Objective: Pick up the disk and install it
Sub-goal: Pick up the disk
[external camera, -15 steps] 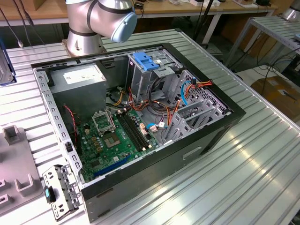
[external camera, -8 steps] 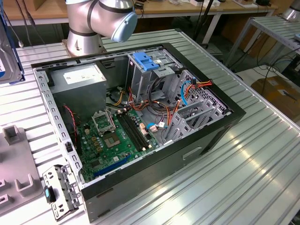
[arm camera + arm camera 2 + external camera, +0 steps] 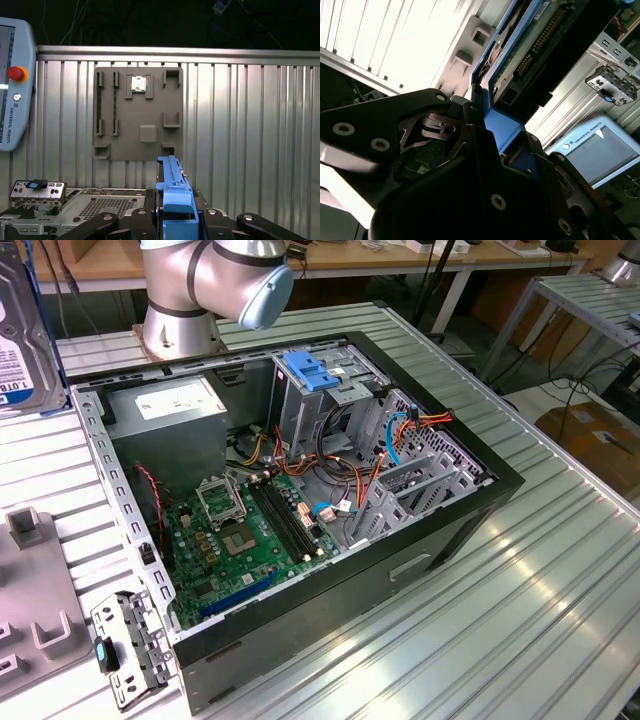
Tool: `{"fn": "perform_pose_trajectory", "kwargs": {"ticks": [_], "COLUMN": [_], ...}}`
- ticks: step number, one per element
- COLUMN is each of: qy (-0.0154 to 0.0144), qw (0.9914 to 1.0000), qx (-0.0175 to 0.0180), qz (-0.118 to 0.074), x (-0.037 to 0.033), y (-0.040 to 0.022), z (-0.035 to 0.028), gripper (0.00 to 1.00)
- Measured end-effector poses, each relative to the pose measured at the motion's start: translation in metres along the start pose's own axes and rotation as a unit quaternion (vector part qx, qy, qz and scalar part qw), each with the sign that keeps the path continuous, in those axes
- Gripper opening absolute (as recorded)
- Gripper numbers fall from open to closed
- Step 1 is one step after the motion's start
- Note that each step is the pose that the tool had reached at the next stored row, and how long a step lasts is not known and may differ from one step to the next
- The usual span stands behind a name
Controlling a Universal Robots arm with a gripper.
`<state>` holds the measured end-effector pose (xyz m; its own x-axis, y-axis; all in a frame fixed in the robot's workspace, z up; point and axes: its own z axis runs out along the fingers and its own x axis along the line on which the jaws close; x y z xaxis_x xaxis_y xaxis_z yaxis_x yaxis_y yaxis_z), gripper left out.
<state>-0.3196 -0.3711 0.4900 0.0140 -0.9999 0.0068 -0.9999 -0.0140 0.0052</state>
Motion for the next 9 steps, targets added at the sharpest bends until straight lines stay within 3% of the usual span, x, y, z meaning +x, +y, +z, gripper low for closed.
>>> {"fn": "perform_pose_trajectory", "kwargs": {"ticks": [4, 9], "qy": [0.0000, 0.0000], "qw": [1.00000, 1.00000], "qx": [-0.0002, -0.0004], "qz": [0.000, 0.001], "x": [0.0002, 0.0013], "y": [-0.0124, -0.0223], "z": [0.0002, 0.0005], "gripper": [0.37, 0.37]}}
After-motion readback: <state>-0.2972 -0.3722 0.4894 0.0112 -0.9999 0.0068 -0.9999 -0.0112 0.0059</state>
